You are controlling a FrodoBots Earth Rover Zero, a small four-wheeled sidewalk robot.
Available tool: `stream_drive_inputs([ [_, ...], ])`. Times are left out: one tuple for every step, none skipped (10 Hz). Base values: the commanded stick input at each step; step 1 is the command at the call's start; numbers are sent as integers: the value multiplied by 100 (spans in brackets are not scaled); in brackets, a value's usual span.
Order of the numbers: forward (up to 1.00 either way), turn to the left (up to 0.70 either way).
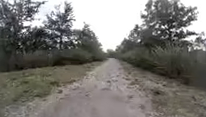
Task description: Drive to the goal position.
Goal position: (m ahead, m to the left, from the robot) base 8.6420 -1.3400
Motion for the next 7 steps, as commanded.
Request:
stream_drive_inputs([
  [70,0],
  [70,0],
  [70,0],
  [70,0],
  [70,0],
  [70,0],
  [70,0],
])
